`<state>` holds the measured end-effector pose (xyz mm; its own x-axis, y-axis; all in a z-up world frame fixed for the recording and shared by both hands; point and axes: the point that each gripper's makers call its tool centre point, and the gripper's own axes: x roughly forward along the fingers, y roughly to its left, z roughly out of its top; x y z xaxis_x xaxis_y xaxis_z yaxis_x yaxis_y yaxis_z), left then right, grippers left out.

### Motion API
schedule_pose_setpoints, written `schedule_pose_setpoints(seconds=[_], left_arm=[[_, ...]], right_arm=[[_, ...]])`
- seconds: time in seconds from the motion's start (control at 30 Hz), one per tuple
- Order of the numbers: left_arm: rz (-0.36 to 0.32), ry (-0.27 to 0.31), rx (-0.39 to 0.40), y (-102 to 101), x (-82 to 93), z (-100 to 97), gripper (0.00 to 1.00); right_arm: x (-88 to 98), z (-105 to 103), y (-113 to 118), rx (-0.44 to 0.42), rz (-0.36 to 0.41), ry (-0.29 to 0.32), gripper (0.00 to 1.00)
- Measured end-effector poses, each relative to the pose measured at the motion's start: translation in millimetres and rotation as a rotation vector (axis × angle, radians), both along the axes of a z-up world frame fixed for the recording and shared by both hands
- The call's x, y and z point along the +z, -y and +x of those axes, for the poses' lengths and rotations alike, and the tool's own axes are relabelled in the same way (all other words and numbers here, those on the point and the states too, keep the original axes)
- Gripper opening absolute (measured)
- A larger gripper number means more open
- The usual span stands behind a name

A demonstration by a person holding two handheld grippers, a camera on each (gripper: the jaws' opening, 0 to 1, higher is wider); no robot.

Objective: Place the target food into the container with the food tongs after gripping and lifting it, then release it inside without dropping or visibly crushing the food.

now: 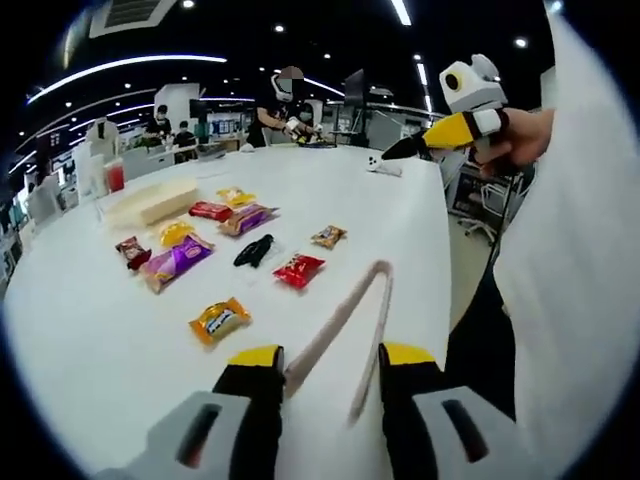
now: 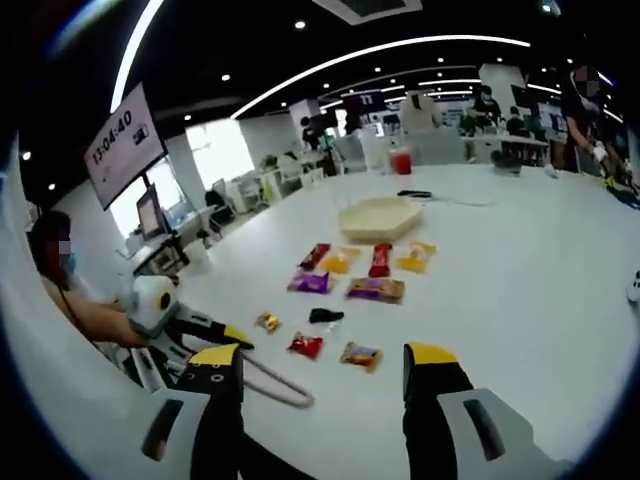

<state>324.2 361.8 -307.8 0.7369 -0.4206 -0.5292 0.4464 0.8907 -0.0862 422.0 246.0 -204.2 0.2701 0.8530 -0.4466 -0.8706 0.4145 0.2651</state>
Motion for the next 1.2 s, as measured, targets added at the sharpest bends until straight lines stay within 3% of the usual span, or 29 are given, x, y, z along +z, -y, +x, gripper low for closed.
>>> schedule_pose_setpoints(seconds=[0.23, 0.43, 0.63, 0.8, 0.9, 1.13, 1.2], left_arm=[[0.078, -0.022, -0.068, 5, -0.4, -6.4, 0.23], [0.074, -0.04, -0.095, 16, 2.4, -8.2, 0.11], [0.049, -0.075, -0.059, 15, 1.8, -4.5, 0.07], [-0.007, -0.184, -0.018, 14, 0.6, -2.0, 0.07], [0.005, -0.171, -0.023, 15, 0.4, -0.5, 0.06], [-0.14, -0.234, 0.05, 24, 1.1, -2.7, 0.08], [-0.137, -0.234, 0.058, 25, 0.6, -3.7, 0.08]], right_arm=[[-6.3, -5, 0, -0.009, -0.003, -0.021, 0.64], [-7.3, -5, 2, -0.011, -0.002, -0.026, 0.62], [-10.2, -9, 4, -0.012, -0.006, -0.034, 0.61], [-11.6, -13, 5, -0.004, -0.01, -0.04, 0.61], [-11.6, -14, 5, -0.004, -0.01, -0.041, 0.61], [-16.2, -14, 9, -0.019, -0.005, -0.075, 0.61], [-17.6, -15, 9, -0.027, 0.004, -0.095, 0.61]])
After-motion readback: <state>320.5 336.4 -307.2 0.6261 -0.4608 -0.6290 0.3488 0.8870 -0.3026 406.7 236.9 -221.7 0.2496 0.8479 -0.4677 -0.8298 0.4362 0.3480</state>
